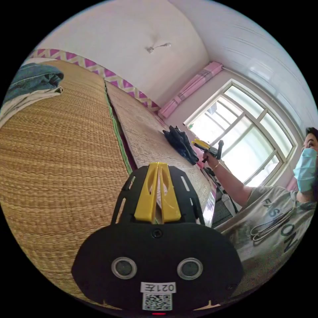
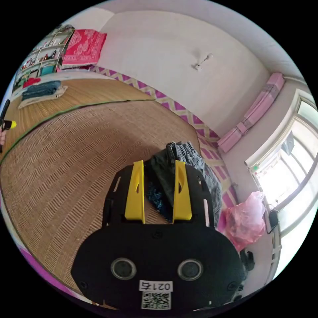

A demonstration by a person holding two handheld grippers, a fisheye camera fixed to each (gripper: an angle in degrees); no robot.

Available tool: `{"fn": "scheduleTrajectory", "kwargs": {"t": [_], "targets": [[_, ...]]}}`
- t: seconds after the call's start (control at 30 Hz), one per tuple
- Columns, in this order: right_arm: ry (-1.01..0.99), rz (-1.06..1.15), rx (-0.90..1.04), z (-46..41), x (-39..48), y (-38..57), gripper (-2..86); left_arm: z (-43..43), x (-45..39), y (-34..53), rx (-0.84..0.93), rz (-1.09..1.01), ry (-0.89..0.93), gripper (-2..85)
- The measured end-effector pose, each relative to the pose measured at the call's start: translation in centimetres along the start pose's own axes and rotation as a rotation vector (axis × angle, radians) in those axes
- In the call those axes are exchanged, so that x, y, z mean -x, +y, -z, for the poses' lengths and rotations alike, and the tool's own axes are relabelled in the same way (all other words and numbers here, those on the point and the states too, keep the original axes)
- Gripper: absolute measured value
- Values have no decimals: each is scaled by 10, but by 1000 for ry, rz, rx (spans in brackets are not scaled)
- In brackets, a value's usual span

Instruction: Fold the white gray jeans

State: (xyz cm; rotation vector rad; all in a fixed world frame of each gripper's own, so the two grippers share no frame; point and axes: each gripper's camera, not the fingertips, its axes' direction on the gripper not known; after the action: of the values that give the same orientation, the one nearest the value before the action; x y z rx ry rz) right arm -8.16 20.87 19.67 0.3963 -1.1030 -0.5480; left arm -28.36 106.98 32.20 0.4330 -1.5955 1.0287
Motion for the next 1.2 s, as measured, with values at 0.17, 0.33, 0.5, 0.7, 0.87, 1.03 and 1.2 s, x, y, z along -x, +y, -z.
{"fn": "scheduleTrajectory", "kwargs": {"t": [0.17, 0.33, 0.5, 0.7, 0.87, 1.03, 1.2], "targets": [[25, 123, 89, -37, 15, -41, 178, -39, -14, -16, -42, 34, 173, -9], [93, 132, 153, -61, 23, -72, 142, -101, -60, -39, 23, -6, 108, -9], [20, 128, 154, -67, 28, -89, 106, -141, -74, -56, 32, 11, 98, -9], [95, 237, 247, -79, 63, -113, 117, -182, -81, -77, 37, 13, 93, -9], [215, 266, 272, -83, 88, -118, 112, -210, -80, -93, 45, 5, 87, -9], [199, 160, 186, -58, 68, -113, 75, -235, -67, -112, 45, 11, 87, -9], [83, -198, 83, 8, -25, -116, 59, -251, -51, -128, 43, 11, 85, -9]]}}
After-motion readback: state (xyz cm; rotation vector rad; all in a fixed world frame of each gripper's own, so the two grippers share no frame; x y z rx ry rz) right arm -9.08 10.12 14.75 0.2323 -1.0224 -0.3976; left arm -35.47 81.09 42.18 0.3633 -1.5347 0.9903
